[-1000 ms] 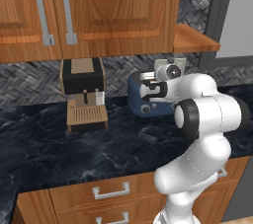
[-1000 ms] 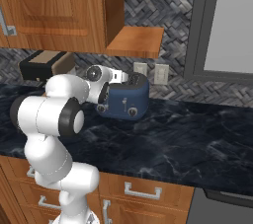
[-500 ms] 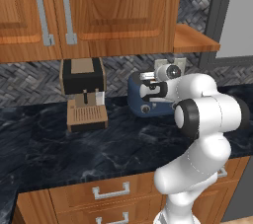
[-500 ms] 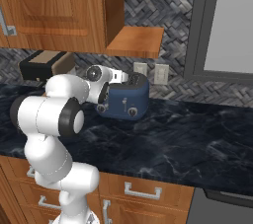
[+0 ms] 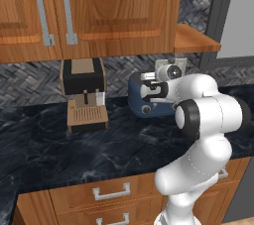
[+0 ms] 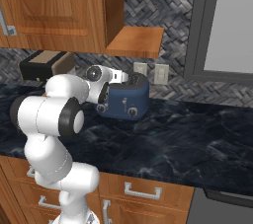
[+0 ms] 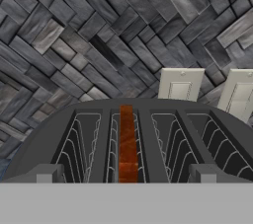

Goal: Start the toaster. Once the lever pops up, take the bread to the plate on the dining counter.

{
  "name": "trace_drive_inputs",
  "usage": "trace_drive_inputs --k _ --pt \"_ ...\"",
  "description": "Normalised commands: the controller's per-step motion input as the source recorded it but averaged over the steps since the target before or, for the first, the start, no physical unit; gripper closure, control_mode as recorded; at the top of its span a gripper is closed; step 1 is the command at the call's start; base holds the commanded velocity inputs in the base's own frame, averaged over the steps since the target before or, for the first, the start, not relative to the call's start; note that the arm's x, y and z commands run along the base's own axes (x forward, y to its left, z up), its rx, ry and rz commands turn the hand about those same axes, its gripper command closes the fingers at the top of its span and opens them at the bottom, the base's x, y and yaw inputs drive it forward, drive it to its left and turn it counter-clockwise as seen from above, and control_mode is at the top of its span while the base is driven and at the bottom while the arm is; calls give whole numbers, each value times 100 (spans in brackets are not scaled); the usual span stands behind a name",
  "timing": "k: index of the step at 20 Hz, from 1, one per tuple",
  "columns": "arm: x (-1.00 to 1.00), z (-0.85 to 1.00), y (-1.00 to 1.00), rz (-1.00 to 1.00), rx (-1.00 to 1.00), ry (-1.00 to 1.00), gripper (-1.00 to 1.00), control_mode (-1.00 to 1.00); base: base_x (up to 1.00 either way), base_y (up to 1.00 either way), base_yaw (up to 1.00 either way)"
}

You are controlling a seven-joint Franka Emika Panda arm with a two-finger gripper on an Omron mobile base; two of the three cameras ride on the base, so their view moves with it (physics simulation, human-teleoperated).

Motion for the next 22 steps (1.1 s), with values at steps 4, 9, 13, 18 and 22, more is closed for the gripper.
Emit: trace_drive_inputs --k 4,9,13,18,22 --pt "0 0 0 0 0 0 -100 -100 0 0 0" --pt "0 0 0 0 0 0 -100 -100 0 0 0" --pt "0 0 0 0 0 0 -100 -100 0 0 0" --pt "0 0 0 0 0 0 -100 -100 0 0 0" --pt "0 0 0 0 0 0 -100 -100 0 0 0"
